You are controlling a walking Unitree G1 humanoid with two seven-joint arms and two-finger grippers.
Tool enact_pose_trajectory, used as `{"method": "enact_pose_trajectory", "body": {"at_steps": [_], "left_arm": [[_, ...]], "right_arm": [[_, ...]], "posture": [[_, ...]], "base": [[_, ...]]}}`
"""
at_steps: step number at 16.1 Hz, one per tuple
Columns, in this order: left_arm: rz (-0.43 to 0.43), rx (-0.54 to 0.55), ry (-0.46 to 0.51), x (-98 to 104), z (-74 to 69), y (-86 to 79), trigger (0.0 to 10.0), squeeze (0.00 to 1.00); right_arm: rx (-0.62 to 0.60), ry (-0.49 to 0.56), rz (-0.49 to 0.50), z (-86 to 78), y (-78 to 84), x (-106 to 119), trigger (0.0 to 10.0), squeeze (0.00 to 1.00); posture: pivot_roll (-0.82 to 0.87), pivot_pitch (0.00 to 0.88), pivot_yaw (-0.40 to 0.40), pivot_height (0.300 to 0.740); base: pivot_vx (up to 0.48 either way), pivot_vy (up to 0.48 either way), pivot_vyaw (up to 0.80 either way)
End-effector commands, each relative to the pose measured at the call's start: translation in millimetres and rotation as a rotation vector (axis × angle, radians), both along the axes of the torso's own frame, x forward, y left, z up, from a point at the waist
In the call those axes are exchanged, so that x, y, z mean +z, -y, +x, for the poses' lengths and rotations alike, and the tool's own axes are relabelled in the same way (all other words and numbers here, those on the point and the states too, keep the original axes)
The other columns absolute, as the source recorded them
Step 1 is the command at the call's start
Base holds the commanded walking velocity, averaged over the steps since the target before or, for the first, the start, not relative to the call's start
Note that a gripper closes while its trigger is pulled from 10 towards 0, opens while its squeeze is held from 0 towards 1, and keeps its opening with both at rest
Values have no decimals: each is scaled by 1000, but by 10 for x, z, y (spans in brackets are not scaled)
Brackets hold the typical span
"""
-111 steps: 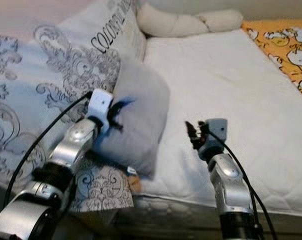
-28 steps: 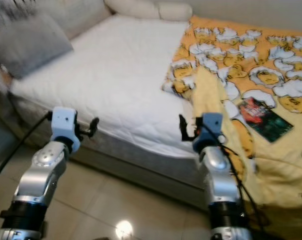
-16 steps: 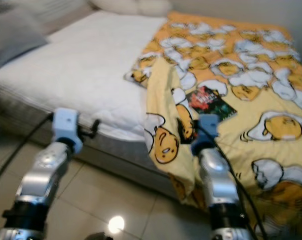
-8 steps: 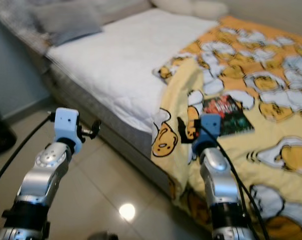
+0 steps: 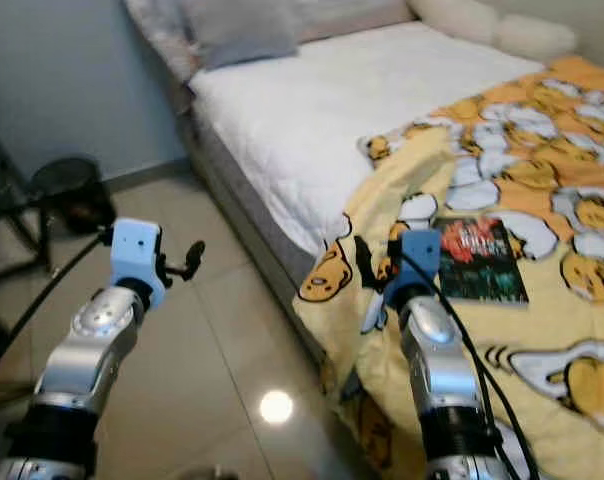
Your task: Clean up the room
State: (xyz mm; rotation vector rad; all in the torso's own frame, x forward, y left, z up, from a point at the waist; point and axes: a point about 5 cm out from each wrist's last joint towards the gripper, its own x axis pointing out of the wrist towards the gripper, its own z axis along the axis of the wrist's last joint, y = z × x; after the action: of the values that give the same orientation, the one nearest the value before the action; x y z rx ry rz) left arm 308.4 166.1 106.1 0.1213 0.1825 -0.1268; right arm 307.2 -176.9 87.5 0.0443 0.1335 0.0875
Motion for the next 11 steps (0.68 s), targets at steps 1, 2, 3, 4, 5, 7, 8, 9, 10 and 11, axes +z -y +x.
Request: {"method": "enact_pose_trajectory", "body": {"at_steps": [1,2,3,4,5,7,8,9,10,11], "left_arm": [[9,12,-5,-14,-18,-59,10000,1000],[9,10,-6,-20,-22,-56,10000,1000],[9,10,-6,-23,-24,-54,10000,1000],[9,9,-5,-25,-26,-51,10000,1000],[9,7,-4,-24,-27,-49,10000,1000],[-24,9,5,-22,-30,-42,10000,1000],[-24,22,8,-10,-16,-46,10000,945],[-26,21,10,-8,-15,-43,10000,863],[-17,-19,17,-3,-21,-11,10000,765],[-12,-39,24,4,-25,10,10000,753]], "right_arm": [[21,6,-6,18,-59,19,10000,1000],[16,1,-6,13,-57,6,10000,1000],[12,-3,-9,11,-54,-2,10000,1000],[6,-11,-12,10,-50,-13,10000,1000],[1,-16,-15,11,-46,-21,10000,1000],[-1,-20,-19,11,-45,-29,10000,1000],[-3,-33,-14,14,-51,-42,10000,0],[-7,-38,-16,14,-48,-46,10000,0],[-7,-52,-3,17,-44,-60,10000,0],[-4,-54,4,18,-44,-62,10000,0]], "posture": [[0,0,47,740],[-2,0,49,740],[-3,0,49,740],[-3,0,50,740],[-3,0,50,740],[-3,0,51,740],[-2,0,50,740],[-2,0,50,740],[-3,0,51,740],[-3,0,50,740]], "base": [[0,-409,800],[0,-409,0],[0,-409,0],[0,-401,0],[0,-386,0],[0,0,0],[0,0,0],[0,0,0],[0,0,0],[0,0,0]]}}
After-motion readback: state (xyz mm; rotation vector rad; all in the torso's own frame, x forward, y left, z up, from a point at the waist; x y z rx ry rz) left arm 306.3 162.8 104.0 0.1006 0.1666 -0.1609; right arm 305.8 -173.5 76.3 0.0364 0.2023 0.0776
